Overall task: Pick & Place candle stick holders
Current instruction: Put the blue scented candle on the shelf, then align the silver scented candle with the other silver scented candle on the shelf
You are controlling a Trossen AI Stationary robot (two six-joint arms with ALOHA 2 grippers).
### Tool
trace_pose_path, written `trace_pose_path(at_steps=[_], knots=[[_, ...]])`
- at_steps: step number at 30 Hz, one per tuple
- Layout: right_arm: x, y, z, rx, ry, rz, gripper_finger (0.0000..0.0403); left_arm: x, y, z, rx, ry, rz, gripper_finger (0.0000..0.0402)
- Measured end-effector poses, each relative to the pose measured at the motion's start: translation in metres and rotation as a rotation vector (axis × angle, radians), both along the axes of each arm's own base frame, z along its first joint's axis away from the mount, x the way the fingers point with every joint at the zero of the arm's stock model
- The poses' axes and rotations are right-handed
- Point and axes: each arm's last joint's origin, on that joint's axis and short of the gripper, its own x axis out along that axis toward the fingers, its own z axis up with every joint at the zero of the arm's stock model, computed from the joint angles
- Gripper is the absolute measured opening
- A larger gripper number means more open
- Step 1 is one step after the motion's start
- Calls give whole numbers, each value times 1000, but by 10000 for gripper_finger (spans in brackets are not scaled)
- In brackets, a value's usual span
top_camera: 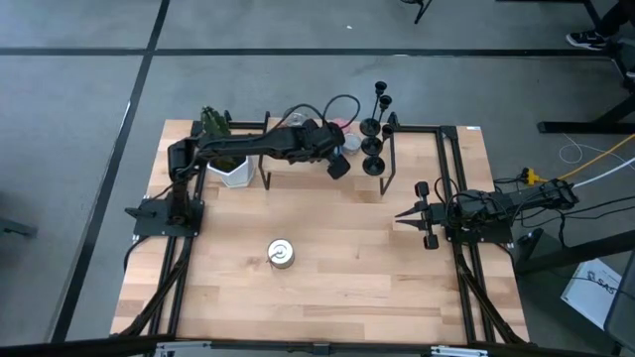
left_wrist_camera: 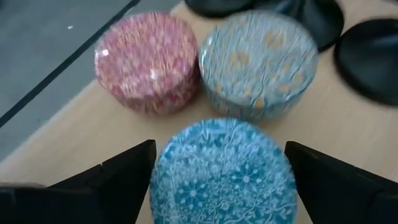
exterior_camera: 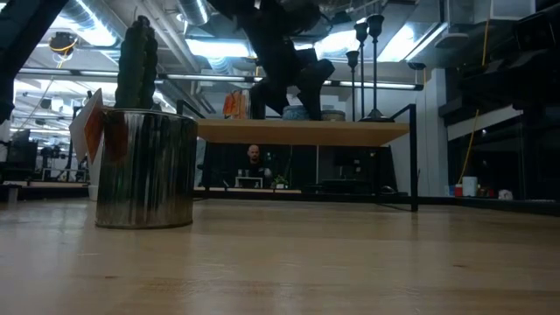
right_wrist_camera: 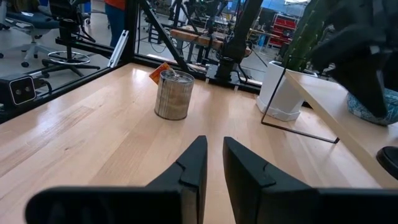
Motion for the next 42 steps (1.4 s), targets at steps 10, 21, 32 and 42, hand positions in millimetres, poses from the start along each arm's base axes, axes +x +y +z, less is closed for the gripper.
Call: trace_pose_path(at_steps=[10,21,32,42], knots=[[0,0,0,0,0,0,54,-9,-35,35,65,-39,-90,341],[0,0,0,0,1,0,54,-28,-72,31,-5,116,-14,201],[0,0,0,0,1,0,54,-13,-43,18,-2,80,-50,8],[0,0,0,0,1,0,54,-12,-26,22,51,31,-6,2]])
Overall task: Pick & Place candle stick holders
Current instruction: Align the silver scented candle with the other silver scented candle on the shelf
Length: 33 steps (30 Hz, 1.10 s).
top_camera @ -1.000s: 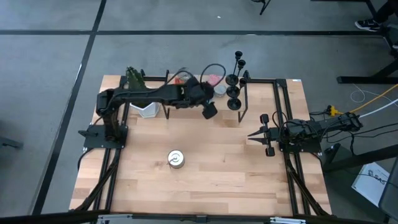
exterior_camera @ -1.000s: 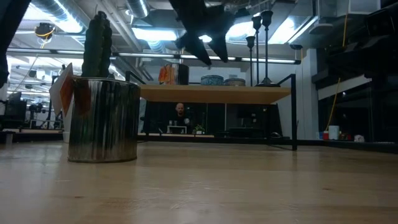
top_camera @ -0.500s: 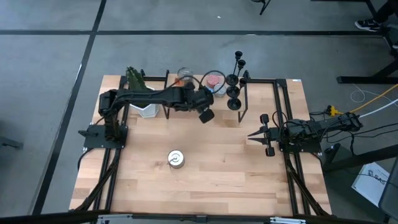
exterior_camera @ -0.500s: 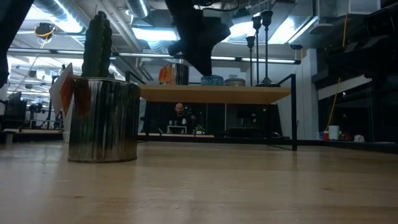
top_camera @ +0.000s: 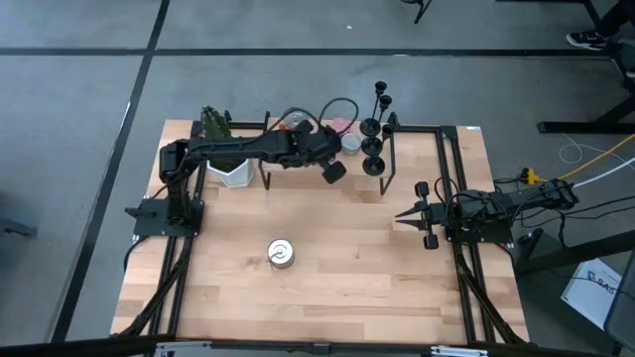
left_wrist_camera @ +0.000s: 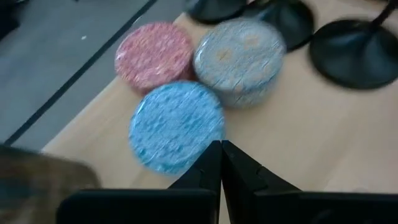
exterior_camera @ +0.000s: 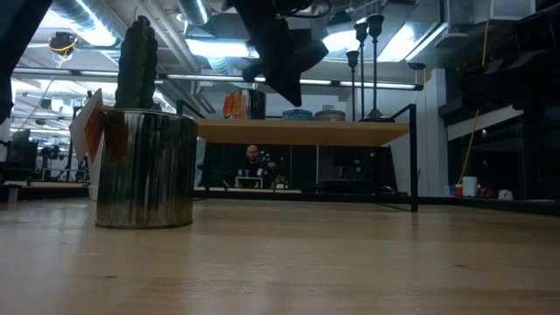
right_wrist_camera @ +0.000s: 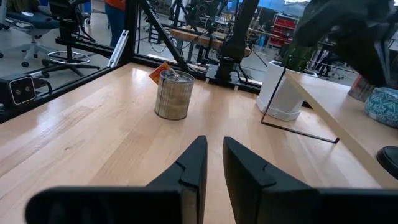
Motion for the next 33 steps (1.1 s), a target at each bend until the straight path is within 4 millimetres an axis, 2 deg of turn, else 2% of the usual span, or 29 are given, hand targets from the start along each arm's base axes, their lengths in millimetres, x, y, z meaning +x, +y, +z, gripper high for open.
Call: trace_pose_path(at_steps=[3,5,8,13,17,24,33], knots=[[0,0,0,0,0,0,54,3,-10,4,-37,-42,-61,5],[0,0,0,0,0,0,54,3,-25,11,-66,-65,-124,5],[0,0,0,0,0,0,54,-3,-55,27,-80,-95,-214,2],[0,0,0,0,0,0,54,-26,-111,56,-80,-118,-369,5],[0,0,0,0,0,0,54,-44,-155,66,-154,-120,-458,12],[0,0,0,0,0,0,54,-54,-210,48,-304,-53,-452,49],[0,0,0,0,0,0,54,-57,-255,28,-363,-5,-486,134]])
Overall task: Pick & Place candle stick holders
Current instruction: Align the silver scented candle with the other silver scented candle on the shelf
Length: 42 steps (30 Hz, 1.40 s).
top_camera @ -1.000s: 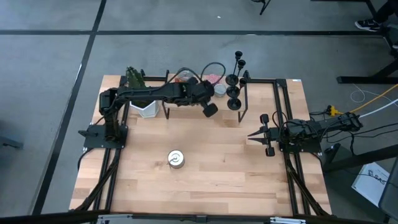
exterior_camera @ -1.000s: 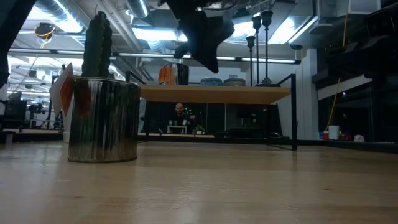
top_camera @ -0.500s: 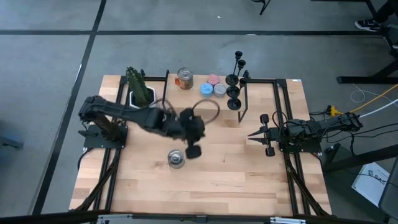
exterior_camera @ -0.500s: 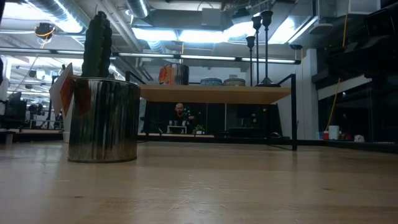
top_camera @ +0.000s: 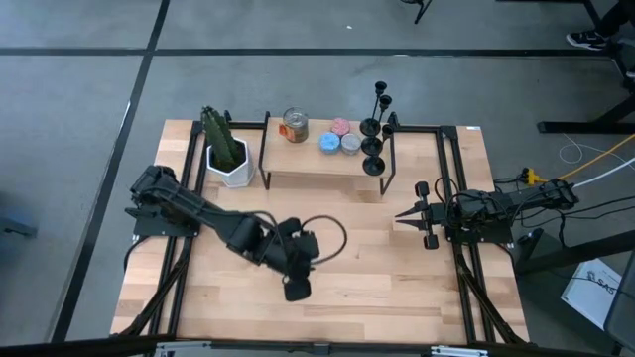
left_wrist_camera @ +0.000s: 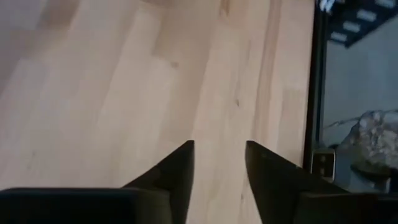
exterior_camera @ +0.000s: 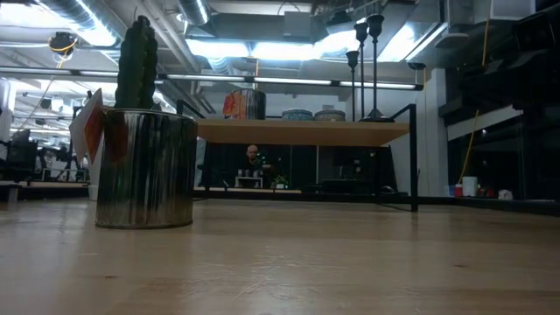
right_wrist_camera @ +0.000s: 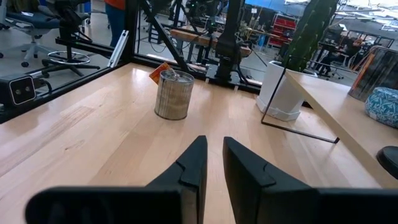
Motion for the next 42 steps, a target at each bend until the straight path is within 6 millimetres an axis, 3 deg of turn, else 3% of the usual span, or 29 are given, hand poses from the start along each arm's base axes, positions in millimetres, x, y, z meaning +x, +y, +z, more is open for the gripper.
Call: trace_pose_path(at_steps=[7,13,31,37,42], knots=[[0,0,0,0,0,0,54,-9,-23,-20,44,118,-31,208],[0,0,0,0,0,0,54,-17,-33,-41,147,223,71,253],[0,0,0,0,0,0,54,3,-47,-114,231,411,126,258],[0,0,0,0,0,0,54,3,-47,-113,200,418,145,258],[0,0,0,0,0,0,54,-2,-45,-91,167,392,146,258]])
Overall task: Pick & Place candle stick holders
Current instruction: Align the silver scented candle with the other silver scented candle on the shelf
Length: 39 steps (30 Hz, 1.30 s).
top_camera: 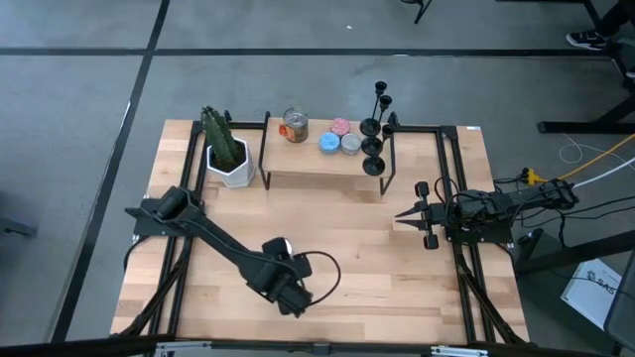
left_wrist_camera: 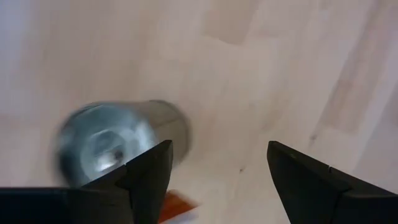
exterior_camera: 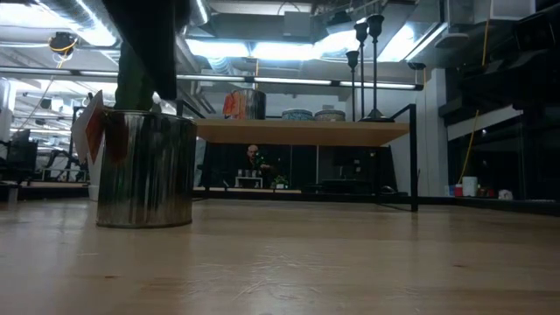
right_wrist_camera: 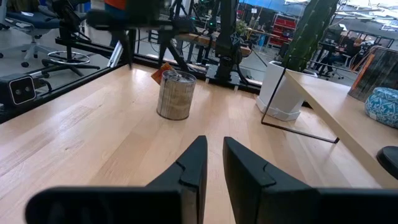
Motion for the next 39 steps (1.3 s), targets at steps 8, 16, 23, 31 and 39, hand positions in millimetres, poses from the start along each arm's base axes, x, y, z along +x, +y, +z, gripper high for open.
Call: trace_pose_path(at_steps=[8,16,23,31,39], knots=[[0,0,0,0,0,0,54,-16,12,12,95,30,106,258],[0,0,0,0,0,0,54,-17,15,-20,84,50,83,258],[0,0,0,0,0,0,54,-20,17,-24,98,68,90,221],[0,0,0,0,0,0,54,-20,17,-24,111,55,90,95],[0,0,0,0,0,0,54,-17,21,-23,116,43,111,8]])
